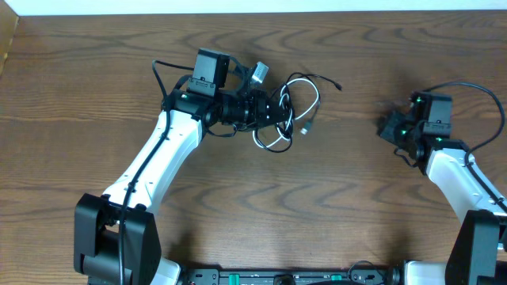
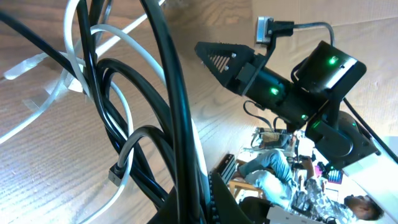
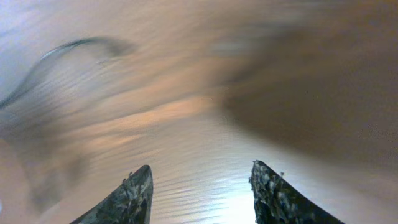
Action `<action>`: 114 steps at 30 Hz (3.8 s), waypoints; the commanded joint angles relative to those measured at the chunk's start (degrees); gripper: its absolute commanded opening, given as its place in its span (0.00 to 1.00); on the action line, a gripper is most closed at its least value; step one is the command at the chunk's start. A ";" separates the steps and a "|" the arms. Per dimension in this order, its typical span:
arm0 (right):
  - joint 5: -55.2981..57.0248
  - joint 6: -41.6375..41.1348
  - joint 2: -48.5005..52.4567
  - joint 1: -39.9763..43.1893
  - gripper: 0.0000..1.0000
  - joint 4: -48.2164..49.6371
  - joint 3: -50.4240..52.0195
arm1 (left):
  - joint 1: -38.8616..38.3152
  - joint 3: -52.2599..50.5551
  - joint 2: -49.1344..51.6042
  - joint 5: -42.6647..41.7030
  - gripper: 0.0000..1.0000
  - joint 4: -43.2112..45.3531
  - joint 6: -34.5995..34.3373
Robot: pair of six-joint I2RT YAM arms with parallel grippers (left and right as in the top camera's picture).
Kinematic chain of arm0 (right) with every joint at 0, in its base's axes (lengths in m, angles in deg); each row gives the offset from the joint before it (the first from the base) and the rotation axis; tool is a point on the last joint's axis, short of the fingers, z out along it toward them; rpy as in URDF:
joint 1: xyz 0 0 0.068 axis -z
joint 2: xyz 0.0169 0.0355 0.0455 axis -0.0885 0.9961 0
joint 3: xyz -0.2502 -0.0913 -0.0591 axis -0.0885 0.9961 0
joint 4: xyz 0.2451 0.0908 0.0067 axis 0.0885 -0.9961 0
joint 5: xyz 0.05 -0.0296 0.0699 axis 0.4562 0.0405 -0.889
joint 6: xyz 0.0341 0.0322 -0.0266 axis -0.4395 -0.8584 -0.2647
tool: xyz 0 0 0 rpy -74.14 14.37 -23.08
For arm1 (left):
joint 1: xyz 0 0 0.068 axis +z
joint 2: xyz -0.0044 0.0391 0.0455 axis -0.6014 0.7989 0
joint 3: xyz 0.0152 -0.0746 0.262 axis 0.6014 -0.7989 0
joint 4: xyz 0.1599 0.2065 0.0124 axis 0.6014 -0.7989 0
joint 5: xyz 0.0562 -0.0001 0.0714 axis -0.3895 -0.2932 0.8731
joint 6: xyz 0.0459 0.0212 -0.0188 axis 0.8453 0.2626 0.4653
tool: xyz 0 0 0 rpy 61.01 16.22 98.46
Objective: Untangle cables
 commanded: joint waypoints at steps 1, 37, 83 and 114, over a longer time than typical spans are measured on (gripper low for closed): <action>-32.85 5.46 -1.90 -1.05 0.50 5.09 -1.51 | -0.15 0.33 -0.87 -0.66 0.07 0.66 2.14; -21.92 -27.23 0.13 -19.26 0.38 15.13 -1.57 | -6.67 0.33 -0.87 5.99 0.07 4.94 8.07; -27.96 15.78 1.70 9.09 0.26 -17.00 -4.76 | 8.15 0.33 -0.87 6.14 0.08 3.26 10.14; -9.18 1.29 1.70 2.47 0.57 -24.37 -11.56 | -20.28 0.33 -0.52 77.02 0.42 -5.68 -54.18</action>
